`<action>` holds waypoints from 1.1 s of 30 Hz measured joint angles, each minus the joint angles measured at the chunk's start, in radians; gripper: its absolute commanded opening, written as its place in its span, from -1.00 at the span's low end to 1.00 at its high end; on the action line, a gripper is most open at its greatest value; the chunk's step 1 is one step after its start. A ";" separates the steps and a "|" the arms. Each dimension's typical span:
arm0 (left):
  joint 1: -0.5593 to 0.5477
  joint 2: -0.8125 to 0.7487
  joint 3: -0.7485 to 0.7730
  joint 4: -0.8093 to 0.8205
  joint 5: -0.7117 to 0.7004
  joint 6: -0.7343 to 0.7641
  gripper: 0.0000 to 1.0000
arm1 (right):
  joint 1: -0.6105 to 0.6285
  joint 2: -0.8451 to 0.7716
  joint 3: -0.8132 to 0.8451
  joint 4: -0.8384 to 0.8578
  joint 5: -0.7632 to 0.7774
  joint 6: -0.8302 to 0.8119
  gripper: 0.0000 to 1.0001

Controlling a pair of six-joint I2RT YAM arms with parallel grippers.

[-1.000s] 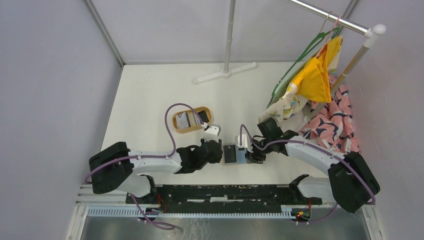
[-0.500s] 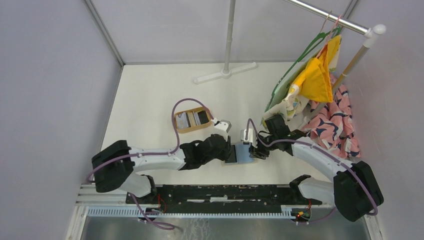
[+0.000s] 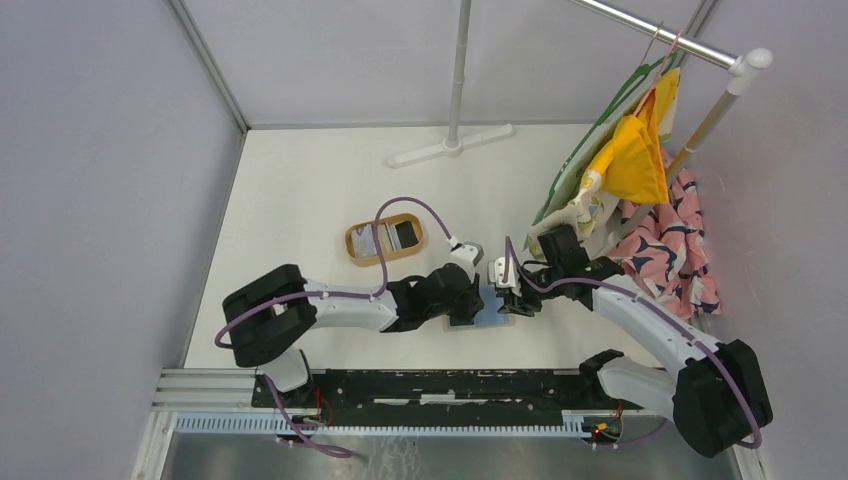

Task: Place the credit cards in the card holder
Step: Open the card holder at the center of the board, then pick up the credit card from the storage box.

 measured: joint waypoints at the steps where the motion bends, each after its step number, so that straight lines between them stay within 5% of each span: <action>1: 0.000 -0.004 -0.001 0.009 0.002 0.001 -0.55 | 0.000 -0.006 0.018 -0.027 -0.021 -0.036 -0.02; 4: 0.000 -0.070 -0.032 0.006 -0.011 0.011 -0.36 | 0.000 -0.016 0.069 -0.082 -0.064 -0.120 0.16; 11: 0.044 -0.335 -0.056 -0.142 -0.204 0.054 0.14 | 0.010 -0.008 0.119 -0.092 -0.134 -0.233 0.22; 18: 0.323 -0.477 -0.072 -0.296 -0.226 0.076 0.60 | 0.113 0.045 0.125 0.018 -0.006 -0.134 0.54; 27: 0.620 -0.576 -0.106 -0.373 -0.176 0.091 0.63 | 0.181 0.238 0.408 0.036 0.101 -0.069 0.96; 33: 0.788 -0.473 -0.117 -0.366 -0.079 0.090 0.63 | 0.203 0.366 0.559 0.091 0.084 0.050 0.96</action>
